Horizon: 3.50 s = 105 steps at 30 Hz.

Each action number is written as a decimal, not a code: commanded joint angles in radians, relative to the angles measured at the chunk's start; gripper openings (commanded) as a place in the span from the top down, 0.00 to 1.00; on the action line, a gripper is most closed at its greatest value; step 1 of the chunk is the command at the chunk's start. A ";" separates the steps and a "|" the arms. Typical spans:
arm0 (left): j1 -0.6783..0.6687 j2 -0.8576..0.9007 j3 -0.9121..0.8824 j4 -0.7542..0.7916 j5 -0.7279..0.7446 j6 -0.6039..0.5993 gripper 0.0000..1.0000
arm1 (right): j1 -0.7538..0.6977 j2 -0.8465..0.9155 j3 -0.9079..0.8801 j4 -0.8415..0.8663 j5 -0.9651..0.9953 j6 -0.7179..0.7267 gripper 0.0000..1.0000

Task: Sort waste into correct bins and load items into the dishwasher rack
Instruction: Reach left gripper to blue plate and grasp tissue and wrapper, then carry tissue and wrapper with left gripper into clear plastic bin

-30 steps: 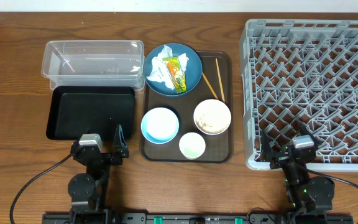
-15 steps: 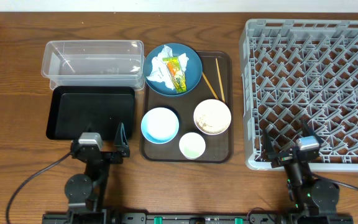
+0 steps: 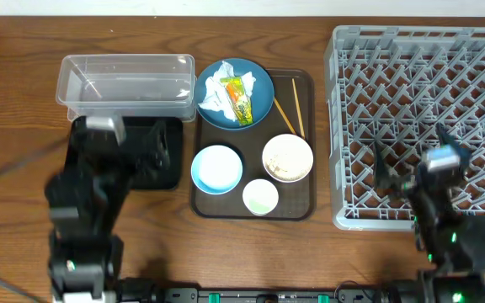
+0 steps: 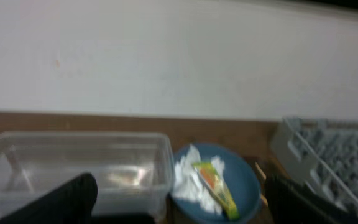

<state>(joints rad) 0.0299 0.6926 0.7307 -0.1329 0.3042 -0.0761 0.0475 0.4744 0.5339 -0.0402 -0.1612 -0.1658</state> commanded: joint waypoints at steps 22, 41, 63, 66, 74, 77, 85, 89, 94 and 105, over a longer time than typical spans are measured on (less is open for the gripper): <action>-0.295 1.166 1.192 -0.719 -0.097 0.181 0.11 | -0.009 0.842 0.946 -0.789 -0.244 -0.004 0.01; -0.373 1.543 1.192 -0.633 -0.269 0.131 0.11 | -0.009 0.842 0.943 -0.895 -0.231 -0.008 0.01; -0.373 1.720 1.184 -0.579 -0.298 0.135 0.61 | -0.009 0.842 0.943 -0.898 -0.205 -0.008 0.01; -0.374 1.717 1.185 -0.579 -0.298 0.134 0.85 | -0.009 0.842 0.943 -0.897 -0.205 -0.008 0.01; -0.374 1.627 1.185 -0.592 -0.293 0.070 0.94 | -0.009 0.842 0.943 -0.894 -0.205 -0.008 0.01; -0.374 1.545 1.185 -0.589 -0.290 0.047 0.94 | -0.009 0.842 0.943 -0.892 -0.206 -0.007 0.01; -0.342 1.295 1.185 -0.594 -0.299 0.029 0.94 | -0.009 0.842 0.943 -0.890 -0.206 -0.007 0.01; -0.277 1.251 1.185 -0.626 -0.341 0.029 0.94 | -0.009 0.842 0.943 -0.891 -0.206 -0.007 0.01; -0.159 1.280 1.163 -0.670 -0.368 0.020 0.94 | -0.009 0.842 0.943 -0.891 -0.206 -0.007 0.01; -0.017 1.440 1.139 -0.674 -0.282 0.010 0.83 | -0.009 0.842 0.943 -0.888 -0.206 -0.007 0.01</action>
<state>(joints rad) 0.0090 2.1151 1.8717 -0.8055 0.0006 -0.0547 0.0475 1.3209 1.4605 -0.9291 -0.3668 -0.1692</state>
